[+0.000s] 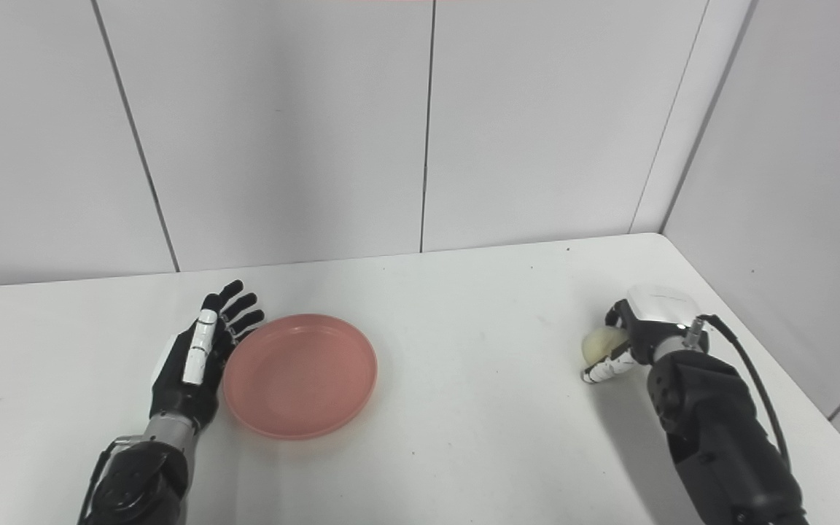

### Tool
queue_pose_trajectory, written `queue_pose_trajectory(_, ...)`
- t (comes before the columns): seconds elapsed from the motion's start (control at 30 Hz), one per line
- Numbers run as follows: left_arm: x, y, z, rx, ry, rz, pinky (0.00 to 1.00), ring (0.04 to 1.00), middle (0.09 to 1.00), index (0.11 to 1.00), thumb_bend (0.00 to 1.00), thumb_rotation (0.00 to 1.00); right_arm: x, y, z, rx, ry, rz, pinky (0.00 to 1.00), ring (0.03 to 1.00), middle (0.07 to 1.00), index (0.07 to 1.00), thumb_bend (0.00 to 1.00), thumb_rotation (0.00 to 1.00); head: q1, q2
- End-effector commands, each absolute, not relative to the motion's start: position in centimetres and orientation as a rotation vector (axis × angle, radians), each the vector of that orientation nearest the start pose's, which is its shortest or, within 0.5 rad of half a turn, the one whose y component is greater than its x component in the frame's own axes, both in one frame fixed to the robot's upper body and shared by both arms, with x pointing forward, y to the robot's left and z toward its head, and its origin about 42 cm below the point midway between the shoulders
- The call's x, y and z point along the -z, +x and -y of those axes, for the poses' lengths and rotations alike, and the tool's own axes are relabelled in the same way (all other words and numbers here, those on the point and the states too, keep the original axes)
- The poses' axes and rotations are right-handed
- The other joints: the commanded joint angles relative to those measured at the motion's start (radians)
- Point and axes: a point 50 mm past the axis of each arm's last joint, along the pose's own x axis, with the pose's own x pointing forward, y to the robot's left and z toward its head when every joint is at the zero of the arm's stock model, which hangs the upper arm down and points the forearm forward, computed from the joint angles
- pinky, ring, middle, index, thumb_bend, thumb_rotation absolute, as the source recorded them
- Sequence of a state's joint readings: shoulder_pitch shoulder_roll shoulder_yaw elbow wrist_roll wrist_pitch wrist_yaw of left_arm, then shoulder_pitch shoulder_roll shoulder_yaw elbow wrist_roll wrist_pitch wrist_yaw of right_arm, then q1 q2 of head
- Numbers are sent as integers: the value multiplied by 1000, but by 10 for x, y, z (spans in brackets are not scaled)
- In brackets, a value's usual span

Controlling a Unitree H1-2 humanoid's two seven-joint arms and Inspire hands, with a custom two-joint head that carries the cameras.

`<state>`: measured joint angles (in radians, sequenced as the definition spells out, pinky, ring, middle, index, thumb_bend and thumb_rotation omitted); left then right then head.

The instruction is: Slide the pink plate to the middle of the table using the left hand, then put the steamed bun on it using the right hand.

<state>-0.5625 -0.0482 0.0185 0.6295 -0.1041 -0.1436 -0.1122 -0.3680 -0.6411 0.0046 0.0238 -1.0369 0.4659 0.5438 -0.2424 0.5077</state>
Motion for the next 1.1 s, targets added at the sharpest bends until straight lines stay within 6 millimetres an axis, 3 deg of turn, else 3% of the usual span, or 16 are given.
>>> queue_pose_trajectory(0.0, -132, 450, -132, 261, -119, 18, 775, 812, 864, 849, 671, 914, -276, 382, 422, 221, -1474, -383, 186, 253, 472, 613, 582, 8, 1, 2)
queue_pose_trajectory(0.47, -132, 450, -131, 264, -114, -1, 759, 798, 862, 850, 639, 921, -278, 381, 423, 197, -1417, -391, 184, 253, 470, 607, 570, 0, 2, 1)
queue_pose_trajectory(0.53, -131, 450, -131, 263, -110, -2, 757, 798, 863, 852, 626, 926, -279, 381, 421, 200, -1413, -376, 177, 248, 470, 515, 540, 0, 4, 0)
queue_pose_trajectory(0.8, -131, 450, -129, 267, -109, -8, 760, 802, 871, 852, 598, 936, -299, 379, 401, 196, -1420, -262, 181, 248, 470, 489, 532, 2, 7, -1)
queue_pose_trajectory(1.07, -129, 450, -126, 267, -79, -9, 735, 796, 872, 844, 574, 955, -335, 369, 364, 195, -1379, -59, 184, 250, 472, 489, 531, 2, 19, -3)
